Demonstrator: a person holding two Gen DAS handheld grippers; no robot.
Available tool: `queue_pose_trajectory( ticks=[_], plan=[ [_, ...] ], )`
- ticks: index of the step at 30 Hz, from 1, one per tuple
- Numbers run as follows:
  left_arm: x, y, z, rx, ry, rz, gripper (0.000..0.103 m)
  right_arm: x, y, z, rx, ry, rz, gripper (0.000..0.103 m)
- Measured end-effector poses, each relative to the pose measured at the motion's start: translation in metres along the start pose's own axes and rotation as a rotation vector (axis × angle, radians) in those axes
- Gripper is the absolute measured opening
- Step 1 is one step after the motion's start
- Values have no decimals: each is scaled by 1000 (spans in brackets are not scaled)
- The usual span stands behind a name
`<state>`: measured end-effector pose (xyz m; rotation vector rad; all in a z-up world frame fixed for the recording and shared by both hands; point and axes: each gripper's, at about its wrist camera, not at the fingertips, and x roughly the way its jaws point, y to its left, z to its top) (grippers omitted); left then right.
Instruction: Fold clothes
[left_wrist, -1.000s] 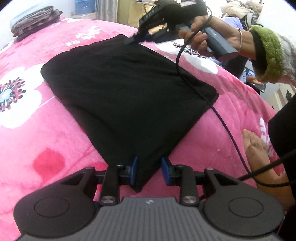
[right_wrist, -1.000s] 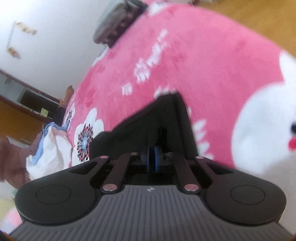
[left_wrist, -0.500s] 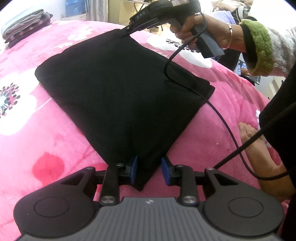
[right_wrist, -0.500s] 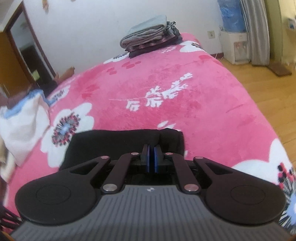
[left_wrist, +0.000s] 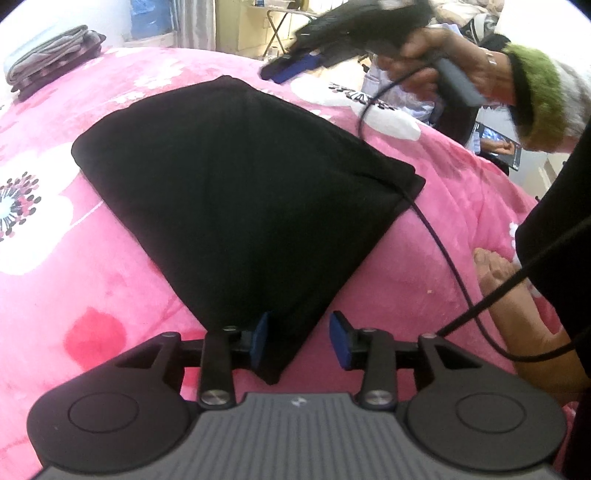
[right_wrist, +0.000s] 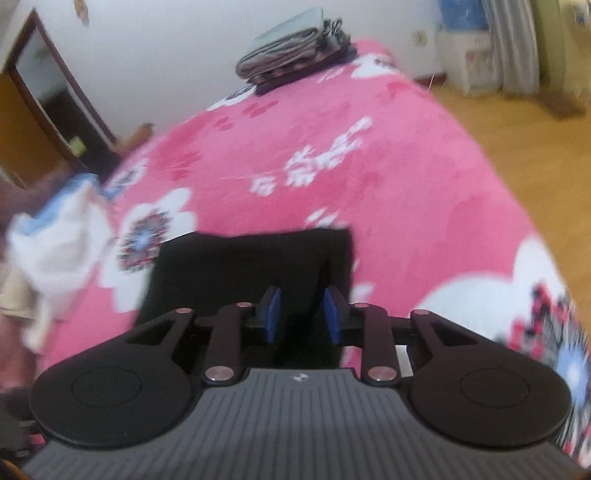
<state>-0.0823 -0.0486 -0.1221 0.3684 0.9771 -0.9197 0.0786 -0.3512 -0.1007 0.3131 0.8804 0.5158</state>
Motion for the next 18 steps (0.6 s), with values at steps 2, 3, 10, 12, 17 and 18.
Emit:
queue_pose_trajectory(
  ticks=[2, 3, 10, 12, 17, 18],
  plan=[
    [-2, 1, 0, -8, -9, -3, 39, -9, 1, -10, 41, 48, 53, 25],
    [-3, 1, 0, -13, -10, -4, 39, -12, 4, -18, 49, 70, 68, 25],
    [-1, -3, -1, -9, -4, 8, 39, -14, 20, -58, 32, 163, 93, 25],
    [-1, -4, -2, -13, 0, 16, 39, -15, 18, -60, 51, 160, 103, 25],
    [-8, -1, 1, -12, 0, 33, 38, -23, 22, -62, 28, 140, 97, 25],
    [-11, 2, 1, -14, -5, 36, 38, -27, 22, -61, 24, 128, 96, 25]
  ],
)
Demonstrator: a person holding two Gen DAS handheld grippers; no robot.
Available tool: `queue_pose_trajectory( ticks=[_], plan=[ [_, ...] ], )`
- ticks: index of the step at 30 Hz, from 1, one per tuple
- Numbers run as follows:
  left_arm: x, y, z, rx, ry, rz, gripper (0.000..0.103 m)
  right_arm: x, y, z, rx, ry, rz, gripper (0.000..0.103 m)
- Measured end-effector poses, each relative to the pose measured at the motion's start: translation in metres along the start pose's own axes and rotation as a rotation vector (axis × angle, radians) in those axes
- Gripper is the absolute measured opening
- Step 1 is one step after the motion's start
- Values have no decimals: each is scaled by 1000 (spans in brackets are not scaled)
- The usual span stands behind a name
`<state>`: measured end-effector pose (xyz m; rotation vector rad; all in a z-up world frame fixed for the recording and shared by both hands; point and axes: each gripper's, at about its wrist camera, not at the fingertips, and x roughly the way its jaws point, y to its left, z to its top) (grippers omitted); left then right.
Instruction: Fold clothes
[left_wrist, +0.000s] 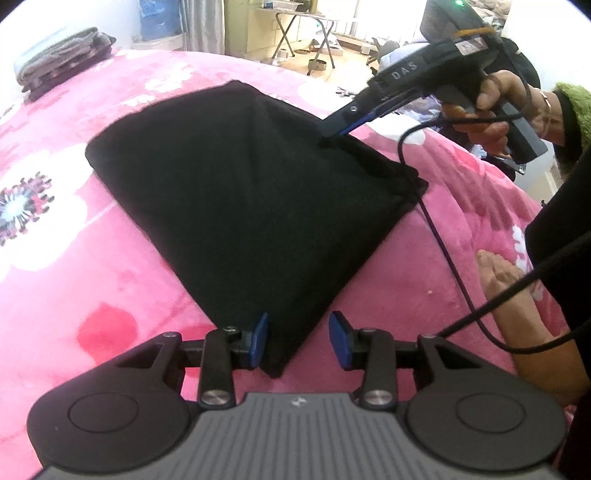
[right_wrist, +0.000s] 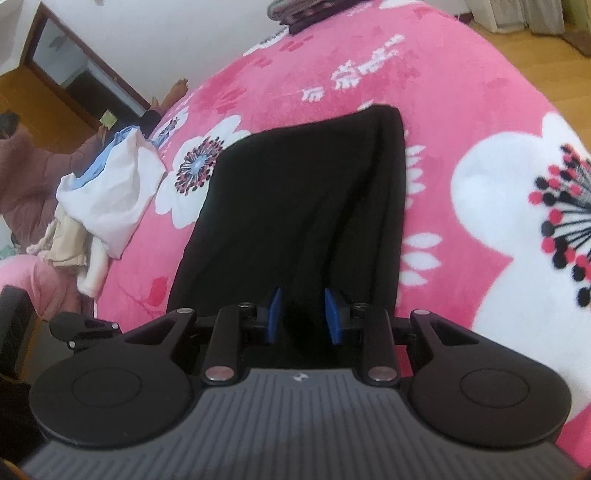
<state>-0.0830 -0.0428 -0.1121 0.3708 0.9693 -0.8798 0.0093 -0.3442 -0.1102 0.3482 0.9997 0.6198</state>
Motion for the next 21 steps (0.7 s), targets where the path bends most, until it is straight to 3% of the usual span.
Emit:
queue_pose_trajectory(
  ticks=[5, 9, 10, 11, 12, 14, 17, 21],
  plan=[
    [-15, 28, 10, -76, -30, -3, 38, -6, -4, 0, 8, -29, -4, 23],
    [-12, 52, 33, -206, -77, -71, 36, 0, 1, -3, -48, -15, -38, 24],
    [-8, 56, 40, -241, -90, -98, 36, 2, 3, -4, -69, -14, -49, 22],
    [-2, 58, 48, -263, -98, -124, 36, 3, 7, -5, -97, -16, -63, 9],
    [4, 59, 55, -284, -105, -151, 36, 4, 13, -7, -146, -24, -82, 4],
    [18, 61, 70, -324, -118, -203, 36, 4, 26, -12, -244, -41, -121, 3],
    [42, 56, 93, -320, -122, -223, 34, 7, 48, -21, -405, -55, -179, 3],
    [66, 40, 112, -214, -118, -160, 33, 17, 69, -36, -603, -48, -243, 3]
  ],
)
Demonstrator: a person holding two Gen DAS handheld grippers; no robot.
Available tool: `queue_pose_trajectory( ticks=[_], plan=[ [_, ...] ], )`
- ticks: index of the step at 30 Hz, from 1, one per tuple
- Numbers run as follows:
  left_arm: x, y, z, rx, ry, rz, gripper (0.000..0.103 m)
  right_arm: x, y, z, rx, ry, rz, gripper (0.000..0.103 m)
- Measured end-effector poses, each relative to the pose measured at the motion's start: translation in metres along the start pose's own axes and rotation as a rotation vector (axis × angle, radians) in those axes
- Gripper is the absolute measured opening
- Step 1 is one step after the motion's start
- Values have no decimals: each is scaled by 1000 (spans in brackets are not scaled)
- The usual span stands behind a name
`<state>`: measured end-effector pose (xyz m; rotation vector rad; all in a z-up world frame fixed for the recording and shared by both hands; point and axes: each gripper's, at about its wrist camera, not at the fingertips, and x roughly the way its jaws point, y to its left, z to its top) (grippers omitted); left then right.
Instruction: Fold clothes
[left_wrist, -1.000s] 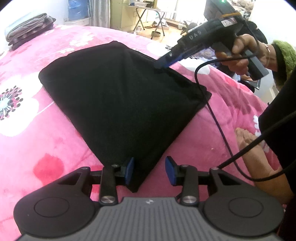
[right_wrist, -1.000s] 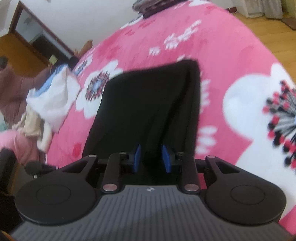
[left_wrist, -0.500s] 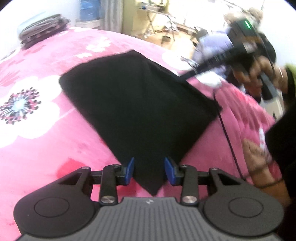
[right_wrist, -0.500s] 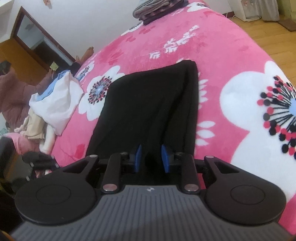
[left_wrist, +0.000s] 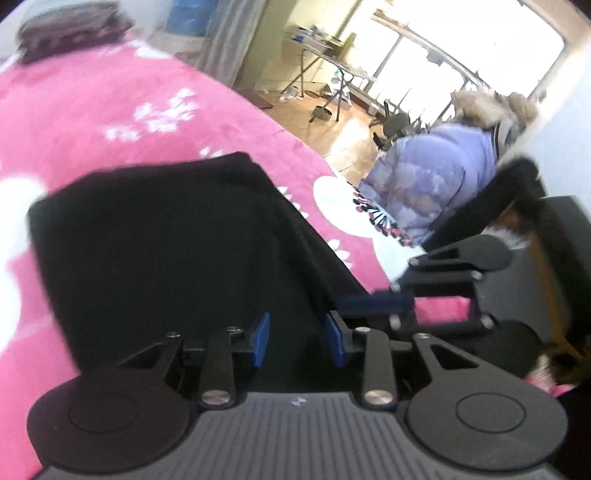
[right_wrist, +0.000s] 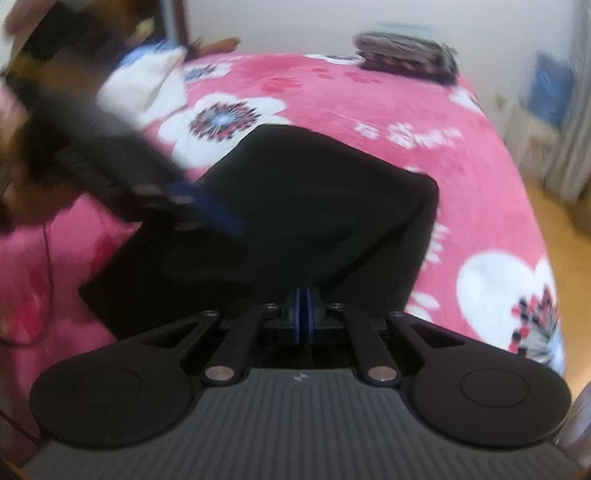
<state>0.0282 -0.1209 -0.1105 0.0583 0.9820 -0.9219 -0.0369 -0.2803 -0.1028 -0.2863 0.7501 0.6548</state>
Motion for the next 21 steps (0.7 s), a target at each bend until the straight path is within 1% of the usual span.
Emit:
queue_pose_trajectory(
  ticks=[1, 4, 10, 13, 14, 15, 18, 21],
  plan=[
    [5, -3, 2, 14, 0, 6, 33, 1, 4, -1, -36, 1, -10, 4],
    [16, -10, 6, 51, -4, 22, 33, 4, 10, -2, -92, 2, -18, 5],
    [32, -19, 6, 143, -7, 78, 34, 12, 13, -3, -135, 6, -26, 8],
    [34, -19, 3, 166, -18, 82, 34, 9, 11, -2, -138, 14, -33, 18],
    [34, -18, 3, 172, -23, 82, 35, 7, 7, -1, -121, 18, -25, 23],
    [33, -17, 2, 174, -27, 78, 35, 4, 1, -1, -87, 23, -8, 25],
    [32, -13, 0, 176, -38, 64, 35, -7, -30, -2, 93, 41, 74, 26],
    [31, -9, -2, 165, -49, 46, 35, -7, -57, -6, 270, 48, 153, 26]
  ],
)
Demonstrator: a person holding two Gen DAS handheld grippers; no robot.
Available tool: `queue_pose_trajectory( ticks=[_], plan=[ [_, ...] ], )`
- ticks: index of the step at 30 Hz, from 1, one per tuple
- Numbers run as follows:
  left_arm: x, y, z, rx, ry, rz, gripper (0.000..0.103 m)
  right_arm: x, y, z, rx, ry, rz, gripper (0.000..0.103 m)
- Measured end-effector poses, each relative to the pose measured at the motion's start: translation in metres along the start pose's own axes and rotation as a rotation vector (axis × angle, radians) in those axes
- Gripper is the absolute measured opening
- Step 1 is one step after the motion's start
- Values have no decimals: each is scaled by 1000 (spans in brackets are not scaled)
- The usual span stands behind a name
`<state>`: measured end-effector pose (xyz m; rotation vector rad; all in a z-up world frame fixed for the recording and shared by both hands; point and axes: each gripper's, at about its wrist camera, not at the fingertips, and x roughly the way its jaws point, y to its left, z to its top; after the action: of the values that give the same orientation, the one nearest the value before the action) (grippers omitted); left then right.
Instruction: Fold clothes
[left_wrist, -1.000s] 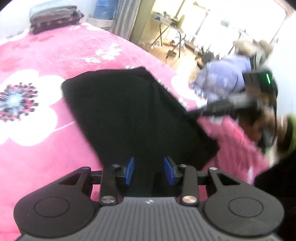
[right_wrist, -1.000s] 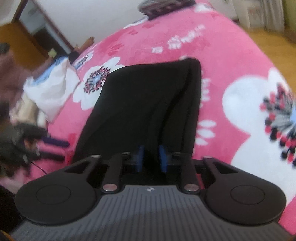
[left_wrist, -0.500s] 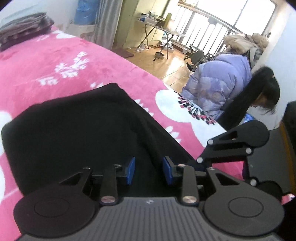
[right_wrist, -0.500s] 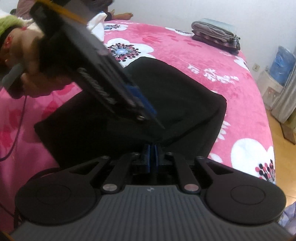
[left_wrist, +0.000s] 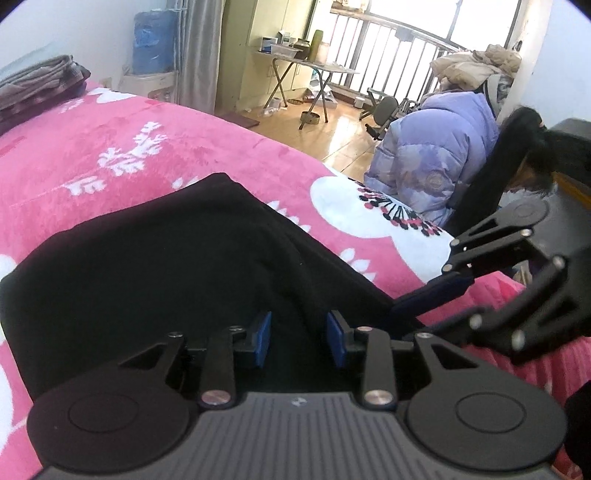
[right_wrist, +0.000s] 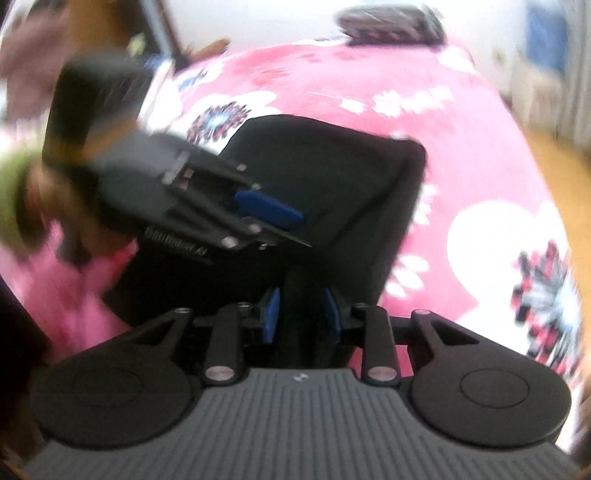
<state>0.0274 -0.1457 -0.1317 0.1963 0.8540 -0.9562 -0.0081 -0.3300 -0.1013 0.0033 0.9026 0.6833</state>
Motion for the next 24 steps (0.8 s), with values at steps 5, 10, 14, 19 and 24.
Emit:
queue_pose_trajectory(
  ticks=[5, 10, 14, 19, 24],
  plan=[
    [-1, 0, -4, 14, -17, -3, 35, 6, -19, 2, 137, 26, 83, 26],
    [-1, 1, -6, 19, -29, -5, 35, 16, -12, 2, 124, 42, 82, 13],
    [-11, -1, -6, 19, -71, -7, 35, 8, -9, -4, 164, 1, 44, 2],
    [-15, 1, -10, 16, -67, 29, 35, 6, -22, -24, 336, -6, 8, 1],
    [-36, -3, -16, 1, -95, 80, 35, -3, -17, -24, 336, -7, -33, 3]
  ],
)
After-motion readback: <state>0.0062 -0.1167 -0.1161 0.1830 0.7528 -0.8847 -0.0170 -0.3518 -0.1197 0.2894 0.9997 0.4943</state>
